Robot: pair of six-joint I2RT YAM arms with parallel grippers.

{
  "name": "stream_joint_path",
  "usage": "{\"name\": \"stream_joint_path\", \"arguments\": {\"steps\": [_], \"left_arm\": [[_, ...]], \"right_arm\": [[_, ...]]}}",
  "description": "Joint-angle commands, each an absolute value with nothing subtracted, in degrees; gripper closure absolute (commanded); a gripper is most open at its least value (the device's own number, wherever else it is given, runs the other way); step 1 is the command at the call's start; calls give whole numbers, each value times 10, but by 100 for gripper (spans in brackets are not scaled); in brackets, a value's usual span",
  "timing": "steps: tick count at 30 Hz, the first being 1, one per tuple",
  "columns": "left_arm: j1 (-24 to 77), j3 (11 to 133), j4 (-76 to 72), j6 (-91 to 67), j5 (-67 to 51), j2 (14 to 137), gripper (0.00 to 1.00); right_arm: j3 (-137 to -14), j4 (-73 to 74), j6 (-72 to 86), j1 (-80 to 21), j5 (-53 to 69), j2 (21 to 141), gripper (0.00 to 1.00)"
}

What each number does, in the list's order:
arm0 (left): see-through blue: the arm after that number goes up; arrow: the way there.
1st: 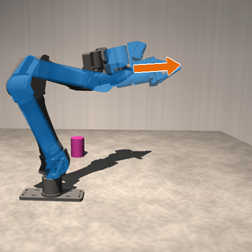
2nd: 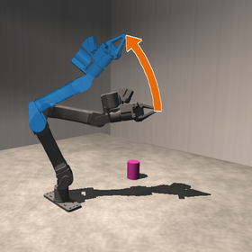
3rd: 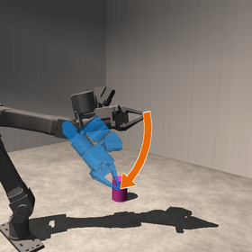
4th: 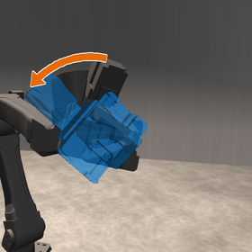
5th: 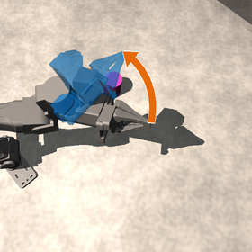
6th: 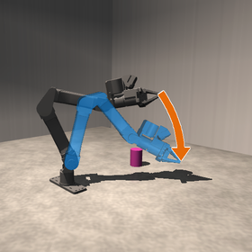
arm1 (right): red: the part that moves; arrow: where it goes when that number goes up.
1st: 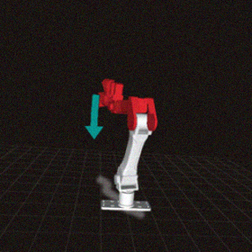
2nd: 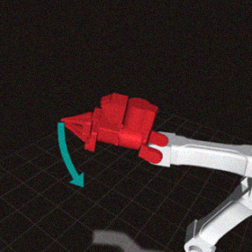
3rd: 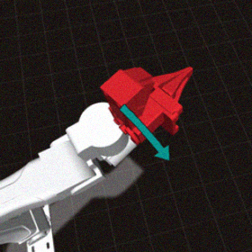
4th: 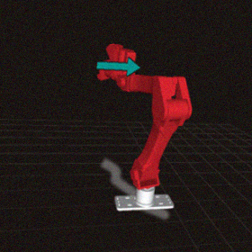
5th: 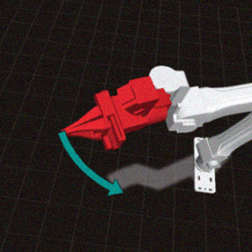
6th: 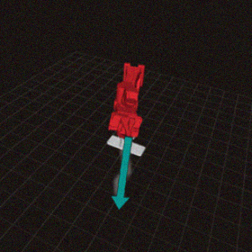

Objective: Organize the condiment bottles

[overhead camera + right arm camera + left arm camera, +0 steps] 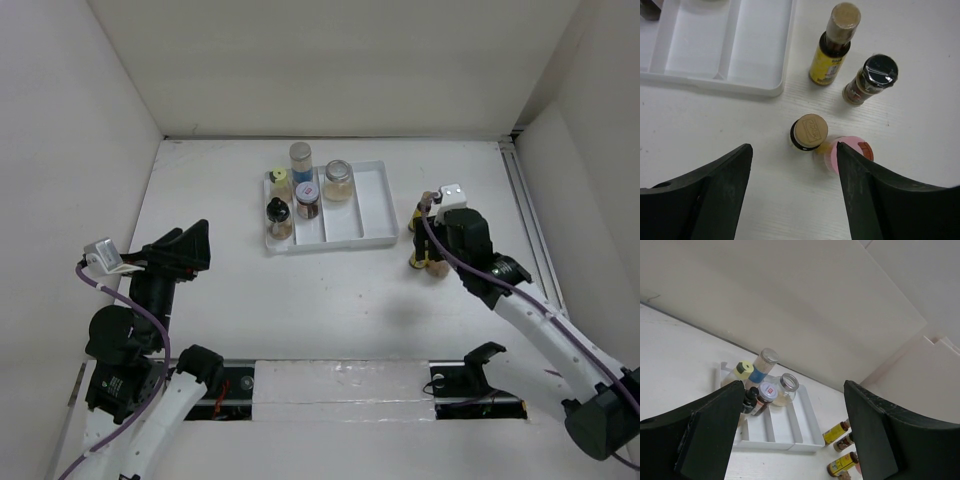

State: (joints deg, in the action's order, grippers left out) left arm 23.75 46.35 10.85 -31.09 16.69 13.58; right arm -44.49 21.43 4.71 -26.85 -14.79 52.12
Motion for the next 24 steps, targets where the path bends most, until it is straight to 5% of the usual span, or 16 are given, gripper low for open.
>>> {"name": "stream_joint_path", "arguments": {"steps": [1, 16, 24], "left_arm": [[236, 461, 79, -303, 159, 131, 23], [236, 461, 74, -303, 149, 136, 23], [236, 461, 74, -303, 149, 136, 23]], "right_arm": [[-456, 187, 32, -279, -177, 543, 28], [-455, 128, 26, -244, -188, 630, 46], [-447, 95, 32, -243, -188, 600, 76]]}}
